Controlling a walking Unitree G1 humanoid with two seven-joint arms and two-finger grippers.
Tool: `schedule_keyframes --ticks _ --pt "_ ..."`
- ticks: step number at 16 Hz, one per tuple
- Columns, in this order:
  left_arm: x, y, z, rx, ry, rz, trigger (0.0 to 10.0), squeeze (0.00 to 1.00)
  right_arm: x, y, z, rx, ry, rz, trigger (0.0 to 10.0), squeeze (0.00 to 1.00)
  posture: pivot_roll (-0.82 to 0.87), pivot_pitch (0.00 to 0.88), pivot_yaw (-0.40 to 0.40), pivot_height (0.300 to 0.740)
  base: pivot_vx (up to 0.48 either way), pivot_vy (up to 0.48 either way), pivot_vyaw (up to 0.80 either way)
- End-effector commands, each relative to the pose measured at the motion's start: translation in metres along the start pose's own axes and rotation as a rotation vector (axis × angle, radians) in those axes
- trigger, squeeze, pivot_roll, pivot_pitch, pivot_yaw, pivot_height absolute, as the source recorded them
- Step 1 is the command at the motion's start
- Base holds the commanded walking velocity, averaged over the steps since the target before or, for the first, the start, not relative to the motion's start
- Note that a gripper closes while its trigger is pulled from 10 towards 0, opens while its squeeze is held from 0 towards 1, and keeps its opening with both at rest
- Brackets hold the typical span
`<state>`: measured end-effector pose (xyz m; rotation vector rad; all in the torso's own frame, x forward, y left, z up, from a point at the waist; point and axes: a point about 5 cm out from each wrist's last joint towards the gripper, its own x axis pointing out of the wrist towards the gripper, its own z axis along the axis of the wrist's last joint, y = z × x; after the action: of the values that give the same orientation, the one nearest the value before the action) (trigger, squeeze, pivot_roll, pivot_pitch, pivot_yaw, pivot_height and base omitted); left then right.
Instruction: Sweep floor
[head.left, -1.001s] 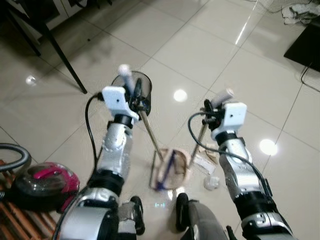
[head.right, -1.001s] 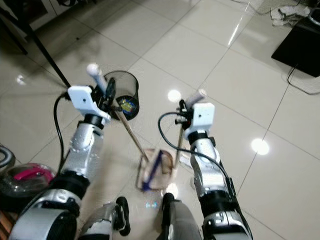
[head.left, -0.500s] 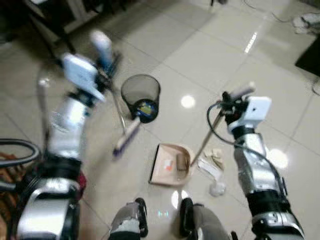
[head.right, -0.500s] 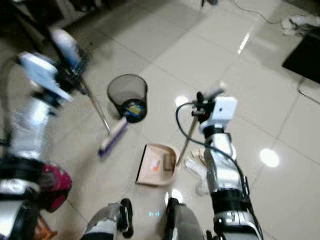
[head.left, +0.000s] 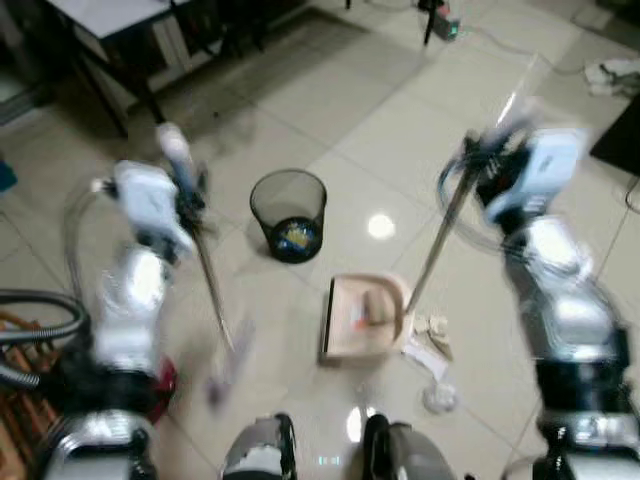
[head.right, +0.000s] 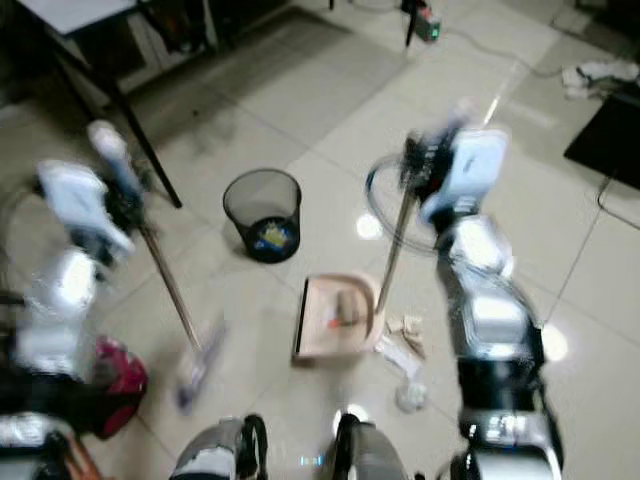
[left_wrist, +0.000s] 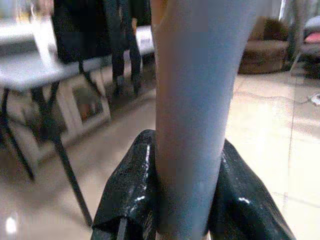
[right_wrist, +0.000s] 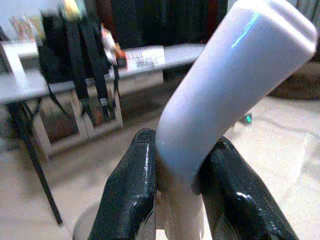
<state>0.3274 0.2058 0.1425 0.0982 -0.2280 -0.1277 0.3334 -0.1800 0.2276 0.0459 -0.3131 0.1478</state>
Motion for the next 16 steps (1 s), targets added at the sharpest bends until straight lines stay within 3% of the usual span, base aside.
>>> schedule_keyframes --ticks 1,3,7,11,16 --pt "0.004 -0.005 0.016 0.018 -0.075 0.007 10.0 0.00 0.005 0.009 0.028 0.064 -0.092 0.034 10.0 0.00 0.00 0.108 0.038 0.740 0.000 0.000 0.00" --pt "-0.003 -0.026 0.011 0.018 -0.066 -0.009 10.0 0.00 0.012 0.011 0.055 0.115 -0.160 0.034 10.0 0.00 -0.01 0.103 0.036 0.740 0.148 0.000 0.00" --pt "-0.005 -0.042 0.009 0.008 -0.051 0.000 10.0 0.00 0.014 0.006 0.062 0.210 -0.173 -0.016 10.0 0.00 -0.01 0.099 0.031 0.740 0.375 0.000 0.00" --pt "-0.006 -0.044 0.009 0.011 -0.041 0.014 10.0 0.00 0.013 0.003 0.064 0.314 -0.198 -0.053 10.0 0.00 0.00 0.099 0.037 0.740 0.420 0.000 0.00" --pt "-0.009 -0.042 0.007 0.024 -0.025 0.024 10.0 0.00 0.013 -0.001 0.066 0.315 -0.198 -0.068 10.0 0.00 -0.01 0.098 0.038 0.740 0.434 0.000 0.00"
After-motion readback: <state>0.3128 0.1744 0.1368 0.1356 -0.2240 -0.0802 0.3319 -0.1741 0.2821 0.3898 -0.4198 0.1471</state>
